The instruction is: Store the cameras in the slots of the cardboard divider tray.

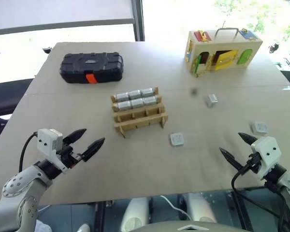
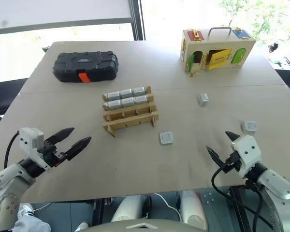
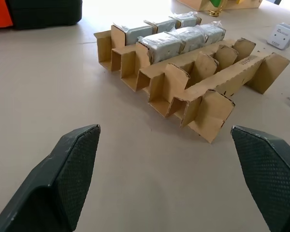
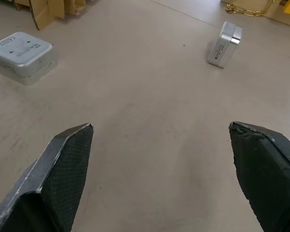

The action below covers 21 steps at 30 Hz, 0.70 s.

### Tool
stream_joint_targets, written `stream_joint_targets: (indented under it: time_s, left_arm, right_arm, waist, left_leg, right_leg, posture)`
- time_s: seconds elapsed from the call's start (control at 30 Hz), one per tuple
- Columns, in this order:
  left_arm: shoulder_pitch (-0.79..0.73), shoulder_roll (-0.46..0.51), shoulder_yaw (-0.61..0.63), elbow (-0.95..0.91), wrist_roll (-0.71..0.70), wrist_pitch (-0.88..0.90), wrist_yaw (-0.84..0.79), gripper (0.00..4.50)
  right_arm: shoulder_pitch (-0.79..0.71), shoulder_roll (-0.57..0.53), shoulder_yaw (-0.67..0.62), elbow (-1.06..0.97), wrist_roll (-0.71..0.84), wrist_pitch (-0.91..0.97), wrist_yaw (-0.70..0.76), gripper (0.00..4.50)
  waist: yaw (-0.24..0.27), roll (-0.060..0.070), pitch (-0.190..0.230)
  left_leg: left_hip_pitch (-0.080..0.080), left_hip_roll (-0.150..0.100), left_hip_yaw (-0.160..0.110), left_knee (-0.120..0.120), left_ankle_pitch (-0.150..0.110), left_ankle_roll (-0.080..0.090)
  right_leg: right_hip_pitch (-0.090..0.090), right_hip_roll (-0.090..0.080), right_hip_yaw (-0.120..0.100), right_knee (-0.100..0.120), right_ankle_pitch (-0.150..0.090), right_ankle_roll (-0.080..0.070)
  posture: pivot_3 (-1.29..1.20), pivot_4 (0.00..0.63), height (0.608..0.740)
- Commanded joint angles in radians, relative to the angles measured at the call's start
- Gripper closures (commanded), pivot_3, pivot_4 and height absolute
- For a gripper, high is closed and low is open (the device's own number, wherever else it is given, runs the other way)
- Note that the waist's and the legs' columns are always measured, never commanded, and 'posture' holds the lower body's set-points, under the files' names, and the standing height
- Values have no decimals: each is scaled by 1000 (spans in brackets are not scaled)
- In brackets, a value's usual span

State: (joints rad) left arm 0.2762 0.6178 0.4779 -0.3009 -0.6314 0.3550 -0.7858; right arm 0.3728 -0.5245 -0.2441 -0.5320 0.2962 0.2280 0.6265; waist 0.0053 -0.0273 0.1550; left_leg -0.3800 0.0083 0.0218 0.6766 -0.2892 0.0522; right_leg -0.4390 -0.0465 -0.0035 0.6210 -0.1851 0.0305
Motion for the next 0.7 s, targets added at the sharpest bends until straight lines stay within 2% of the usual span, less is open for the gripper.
stream_joint_targets:
  time_s: [0.03, 0.13, 0.27, 0.43, 0.6, 0.7]
  left_arm:
    - [-34, 6, 11, -25, -11, -17, 2, 0]
    - [-95, 4, 6, -22, -41, -7, 1, 0]
    - [-101, 49, 31, -38, -165, 51, -123, 0]
    - [-117, 146, 15, -80, -202, 67, -254, 0]
    - [-132, 240, -25, -139, -225, 78, -397, 0]
    - [-161, 257, -51, -153, -221, 74, -425, 0]
  right_arm:
    - [5, 17, -21, -29, -8, -21, -34, 46]
    - [1, 31, -13, -58, -84, 44, -132, 46]
    - [-47, 55, -38, -98, -9, 193, -189, 46]
    - [-108, 77, -85, -115, -23, 300, -303, 46]
    - [-204, 85, -154, -44, -35, 429, -416, 46]
    - [-269, 93, -196, 15, -17, 515, -464, 46]
  waist:
    - [3, 0, 0]
    - [13, -1, 0]
    - [5, 1, -1]
    - [4, 1, 0]
    - [8, 2, -1]
    - [8, 2, 0]
  left_leg:
    - [0, 0, 0, 0, 0, 0]
    - [0, 0, 0, 0, 0, 0]
    - [1, 0, 0, 1, 0, 0]
    - [0, 1, 0, 1, 0, 0]
    - [0, 0, 1, 1, 0, 0]
    - [0, -1, 1, 1, 0, 0]
  right_leg:
    - [0, 0, 0, 0, 0, 0]
    - [0, 0, 0, 0, 0, 0]
    - [0, 0, 0, 1, 0, 0]
    - [0, 2, 0, 1, 0, 0]
    - [0, 1, 1, 1, 0, 0]
    - [0, 1, 1, 1, 0, 0]
  posture:
    - [0, 150, 740]
    - [0, 150, 740]
    - [0, 150, 740]
    - [0, 150, 740]
    - [0, 150, 740]
    - [0, 150, 740]
